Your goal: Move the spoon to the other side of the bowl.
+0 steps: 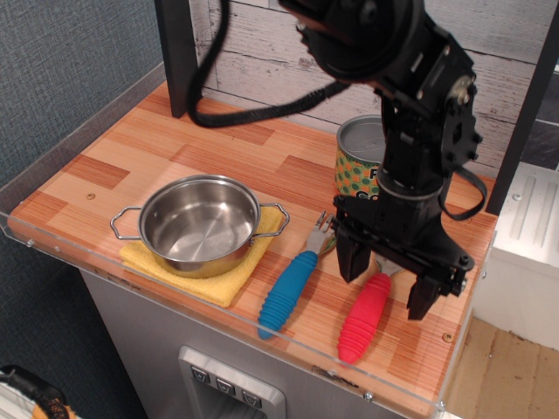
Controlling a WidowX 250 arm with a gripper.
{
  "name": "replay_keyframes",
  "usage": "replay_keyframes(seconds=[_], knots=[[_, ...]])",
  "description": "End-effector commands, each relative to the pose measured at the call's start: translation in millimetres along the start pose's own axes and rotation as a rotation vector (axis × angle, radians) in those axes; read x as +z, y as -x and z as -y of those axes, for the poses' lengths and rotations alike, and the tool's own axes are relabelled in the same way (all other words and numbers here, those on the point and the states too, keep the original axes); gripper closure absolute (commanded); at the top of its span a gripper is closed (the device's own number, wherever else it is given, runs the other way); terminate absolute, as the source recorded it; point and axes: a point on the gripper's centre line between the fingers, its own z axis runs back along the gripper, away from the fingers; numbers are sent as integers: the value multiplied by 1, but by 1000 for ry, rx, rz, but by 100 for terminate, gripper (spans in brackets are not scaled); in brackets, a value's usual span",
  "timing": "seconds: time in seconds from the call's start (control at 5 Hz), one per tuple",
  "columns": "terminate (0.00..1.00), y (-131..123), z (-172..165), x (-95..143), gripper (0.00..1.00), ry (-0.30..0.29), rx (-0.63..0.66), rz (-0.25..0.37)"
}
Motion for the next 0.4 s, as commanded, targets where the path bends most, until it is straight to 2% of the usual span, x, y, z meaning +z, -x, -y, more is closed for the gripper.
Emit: replay_keyframes(seconds=[0.0,0.2], knots=[[0,-4,2,4,0,-5,1,9],[0,-7,3,-6,0,-18,-7,-25]])
